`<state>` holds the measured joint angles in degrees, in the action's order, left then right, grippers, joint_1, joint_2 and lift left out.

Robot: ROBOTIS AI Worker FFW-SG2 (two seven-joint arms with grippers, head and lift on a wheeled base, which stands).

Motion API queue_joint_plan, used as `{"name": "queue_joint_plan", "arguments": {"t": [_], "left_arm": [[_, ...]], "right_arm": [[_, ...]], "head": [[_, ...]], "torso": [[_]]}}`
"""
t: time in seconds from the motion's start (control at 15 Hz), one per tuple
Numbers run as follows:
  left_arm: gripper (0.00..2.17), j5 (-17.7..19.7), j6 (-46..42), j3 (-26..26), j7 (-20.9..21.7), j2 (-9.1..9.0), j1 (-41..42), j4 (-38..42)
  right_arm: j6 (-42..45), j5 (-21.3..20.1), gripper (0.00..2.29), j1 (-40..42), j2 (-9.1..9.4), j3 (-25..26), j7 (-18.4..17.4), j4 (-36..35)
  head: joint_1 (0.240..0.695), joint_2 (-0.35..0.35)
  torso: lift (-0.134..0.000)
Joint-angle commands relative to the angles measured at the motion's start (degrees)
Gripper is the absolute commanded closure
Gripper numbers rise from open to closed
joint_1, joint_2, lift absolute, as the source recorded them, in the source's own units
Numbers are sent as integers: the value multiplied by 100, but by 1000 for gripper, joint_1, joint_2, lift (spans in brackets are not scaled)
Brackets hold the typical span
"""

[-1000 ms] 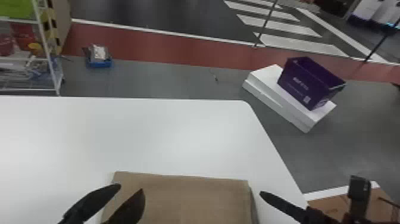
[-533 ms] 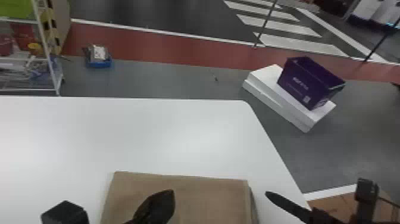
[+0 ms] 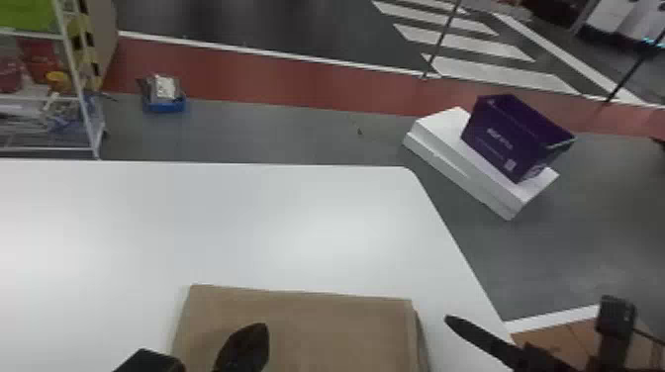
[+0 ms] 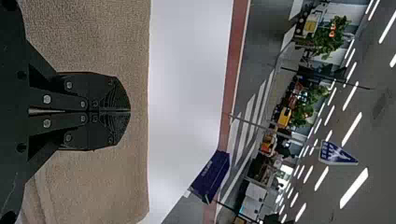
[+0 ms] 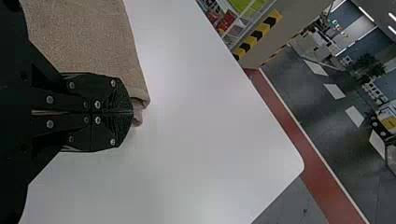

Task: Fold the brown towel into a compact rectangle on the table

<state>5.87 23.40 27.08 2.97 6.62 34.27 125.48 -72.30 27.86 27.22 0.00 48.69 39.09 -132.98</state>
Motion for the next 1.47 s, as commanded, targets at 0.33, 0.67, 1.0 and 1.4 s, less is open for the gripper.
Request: {"name": "queue_joint_plan", "arguments": {"t": [0.33,0.67,1.0,1.4], "left_arm": [[1619,-218,-234,25,-305,208,-52,-384],[1619,-183,-304,-186,-455,357,80,-410],[1619,-156,-603,-362,-613,348,89,-691],[1619,-200,-656,-493,-780,357,89,-753]], "right_arm": [[-26,-79,1946,-164,5,-18,-16,9],[-26,-70,1946,-173,5,-35,-16,9],[-26,-53,1946,-173,5,-70,-24,0],[-26,-26,1946,-173,5,-35,-7,-9]], "head": [[695,-350],[695,-350],[695,-350],[695,-350]], "torso": [[-124],[-124],[-124],[-124]]}}
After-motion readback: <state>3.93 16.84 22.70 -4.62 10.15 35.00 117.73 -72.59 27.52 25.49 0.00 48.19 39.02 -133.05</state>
